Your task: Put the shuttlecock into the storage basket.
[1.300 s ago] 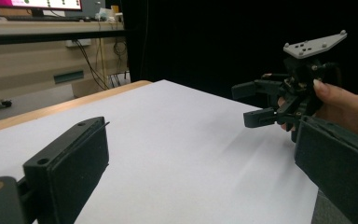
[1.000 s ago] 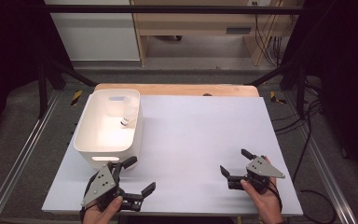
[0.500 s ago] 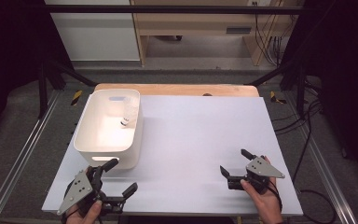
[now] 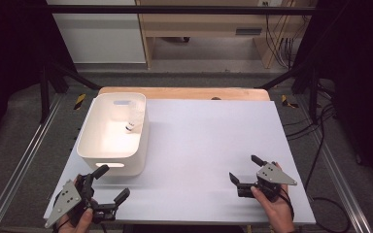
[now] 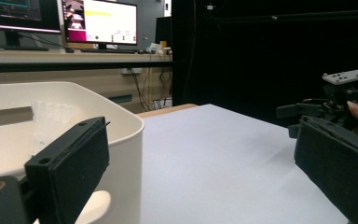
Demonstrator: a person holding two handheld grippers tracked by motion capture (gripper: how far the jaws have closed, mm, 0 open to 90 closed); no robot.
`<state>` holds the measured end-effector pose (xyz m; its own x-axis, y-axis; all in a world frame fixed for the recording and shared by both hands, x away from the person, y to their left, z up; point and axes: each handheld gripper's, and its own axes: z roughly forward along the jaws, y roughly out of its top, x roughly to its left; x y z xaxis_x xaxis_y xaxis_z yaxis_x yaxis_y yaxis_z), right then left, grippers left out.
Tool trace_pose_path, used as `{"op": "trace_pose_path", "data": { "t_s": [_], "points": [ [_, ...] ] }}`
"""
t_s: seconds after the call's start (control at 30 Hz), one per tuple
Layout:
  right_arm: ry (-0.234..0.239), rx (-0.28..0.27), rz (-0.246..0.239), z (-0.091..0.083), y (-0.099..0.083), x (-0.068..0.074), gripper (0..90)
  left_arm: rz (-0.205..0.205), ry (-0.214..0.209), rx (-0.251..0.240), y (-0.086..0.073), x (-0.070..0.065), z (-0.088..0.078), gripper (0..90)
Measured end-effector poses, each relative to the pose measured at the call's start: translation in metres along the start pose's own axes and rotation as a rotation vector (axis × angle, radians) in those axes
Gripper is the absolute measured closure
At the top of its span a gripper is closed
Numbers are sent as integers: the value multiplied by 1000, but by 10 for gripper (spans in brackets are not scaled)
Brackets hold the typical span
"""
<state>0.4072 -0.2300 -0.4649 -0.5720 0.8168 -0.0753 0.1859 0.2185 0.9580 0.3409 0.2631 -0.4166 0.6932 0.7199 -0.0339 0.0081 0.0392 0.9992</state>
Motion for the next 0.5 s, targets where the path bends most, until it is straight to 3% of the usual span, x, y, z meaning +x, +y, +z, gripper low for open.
{"op": "trace_pose_path", "data": {
  "t_s": [0.27, 0.37, 0.5],
  "points": [
    [4, 0, -7, -1, 0, 0, 34, 9, 22, -4, -12, 12, -4, 30],
    [5, -2, -11, -1, 0, 0, 39, -11, 20, -14, -16, 15, -4, 30],
    [7, -4, -16, -2, 0, 0, 43, -7, 27, -7, -20, 18, -5, 30]
  ]
}}
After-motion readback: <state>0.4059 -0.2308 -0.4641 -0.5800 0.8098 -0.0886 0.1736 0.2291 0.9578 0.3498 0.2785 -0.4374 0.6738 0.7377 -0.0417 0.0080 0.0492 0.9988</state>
